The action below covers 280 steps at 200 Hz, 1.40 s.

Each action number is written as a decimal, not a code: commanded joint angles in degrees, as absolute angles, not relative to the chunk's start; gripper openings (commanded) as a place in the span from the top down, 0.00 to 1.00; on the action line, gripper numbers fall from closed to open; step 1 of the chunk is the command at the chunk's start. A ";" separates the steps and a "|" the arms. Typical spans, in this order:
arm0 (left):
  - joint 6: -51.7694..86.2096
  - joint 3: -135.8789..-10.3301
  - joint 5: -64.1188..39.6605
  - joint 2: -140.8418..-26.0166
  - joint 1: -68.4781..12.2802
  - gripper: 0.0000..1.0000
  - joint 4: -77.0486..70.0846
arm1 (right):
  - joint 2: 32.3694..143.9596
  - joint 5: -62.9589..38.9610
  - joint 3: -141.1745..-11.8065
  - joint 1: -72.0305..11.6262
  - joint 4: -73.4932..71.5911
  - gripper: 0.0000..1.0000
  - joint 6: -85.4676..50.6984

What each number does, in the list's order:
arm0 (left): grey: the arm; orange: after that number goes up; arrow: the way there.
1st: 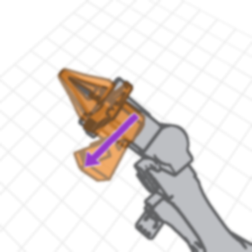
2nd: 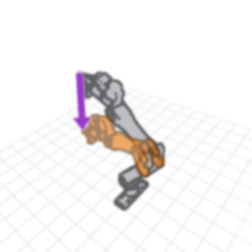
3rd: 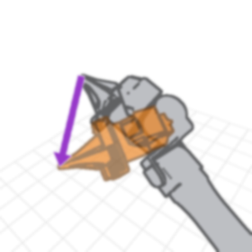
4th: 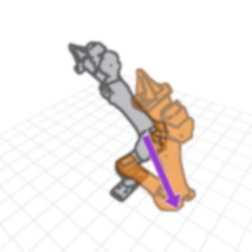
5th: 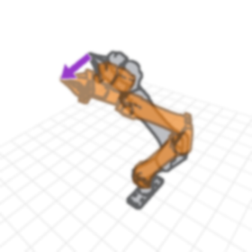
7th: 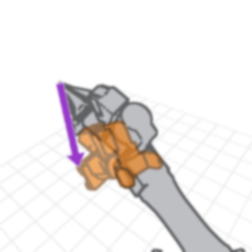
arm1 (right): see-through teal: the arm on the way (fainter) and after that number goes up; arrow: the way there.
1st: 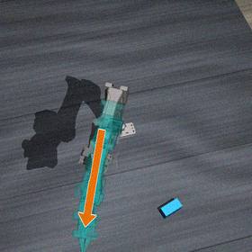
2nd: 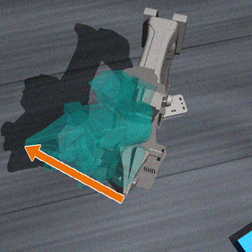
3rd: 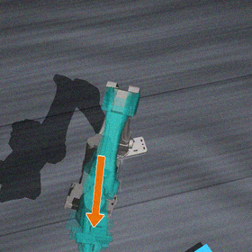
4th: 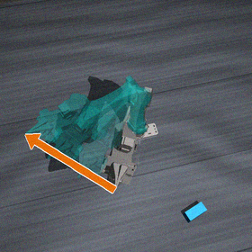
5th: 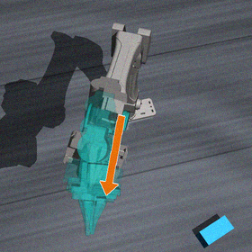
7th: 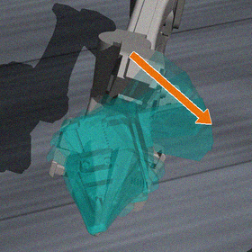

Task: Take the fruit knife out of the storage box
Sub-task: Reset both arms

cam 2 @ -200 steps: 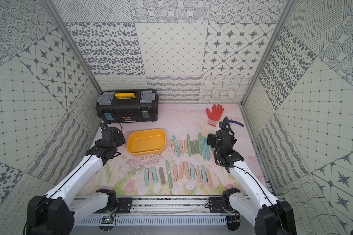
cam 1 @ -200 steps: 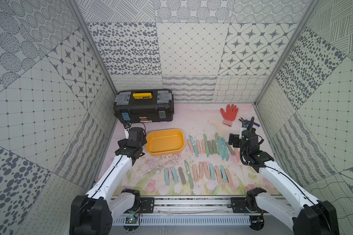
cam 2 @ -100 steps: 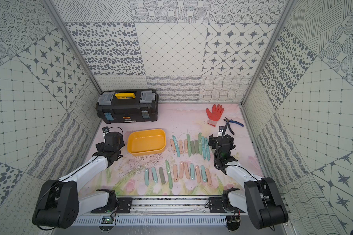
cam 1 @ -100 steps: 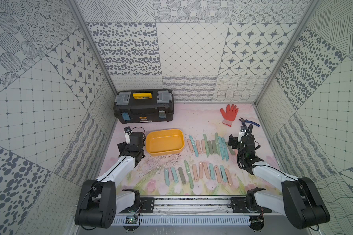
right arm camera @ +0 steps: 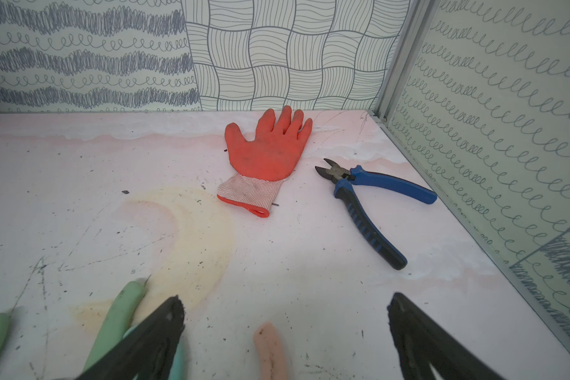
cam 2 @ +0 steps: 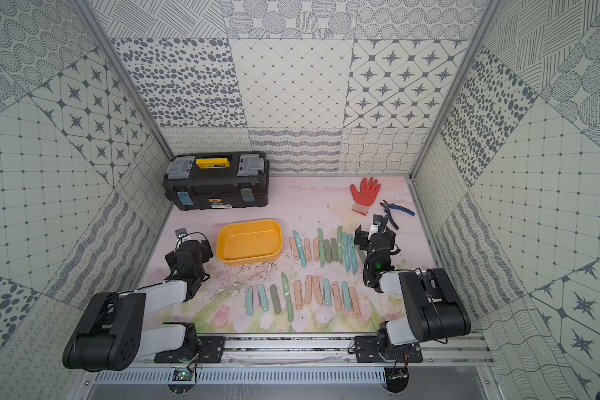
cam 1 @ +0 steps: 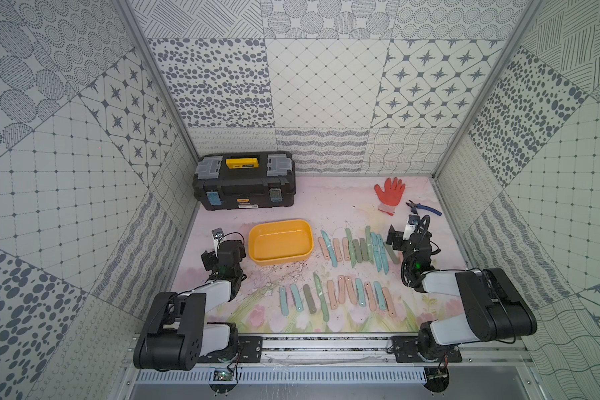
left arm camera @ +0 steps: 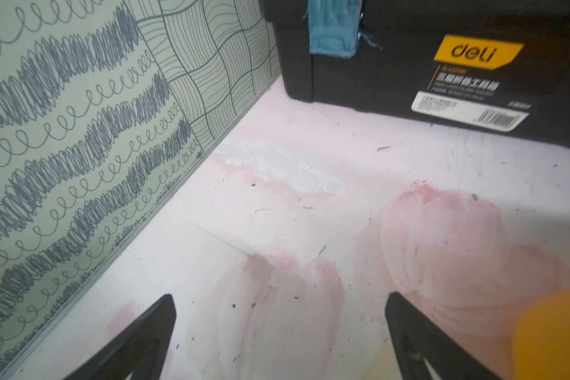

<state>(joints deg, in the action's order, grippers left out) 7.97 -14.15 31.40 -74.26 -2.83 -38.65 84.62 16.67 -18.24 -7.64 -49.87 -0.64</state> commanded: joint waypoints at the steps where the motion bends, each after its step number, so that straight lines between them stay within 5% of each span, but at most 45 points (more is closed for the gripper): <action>1: 6.05 -11.24 26.31 -75.71 -2.06 0.01 -56.68 | 86.13 14.70 -17.44 -7.38 -57.39 0.02 -0.28; 27: 5.34 -9.60 26.45 -79.48 -2.11 0.01 -65.65 | 87.37 14.41 -18.01 -7.09 -57.75 0.02 -0.53; 72: 6.20 -9.97 27.24 -76.96 -2.07 0.03 -60.84 | 88.69 12.47 -18.38 -6.77 -57.50 0.02 -0.06; 103: 5.16 -11.34 24.31 -78.17 -2.09 0.08 -59.70 | 88.95 11.02 -19.05 -6.77 -56.75 0.02 0.46; 192: -0.06 -15.33 9.46 -92.50 -0.70 0.01 -68.42 | 88.95 10.31 -20.45 -6.51 -53.88 0.02 0.36; 280: 0.59 -22.35 7.54 -90.27 -0.70 0.01 -51.05 | 89.00 8.89 -22.01 -5.45 -51.06 0.02 -0.44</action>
<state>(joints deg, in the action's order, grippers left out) 1.69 -20.51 10.66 -90.43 -0.95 -56.36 88.49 9.61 -21.06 -5.69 -50.33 -0.62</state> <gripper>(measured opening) 0.991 0.980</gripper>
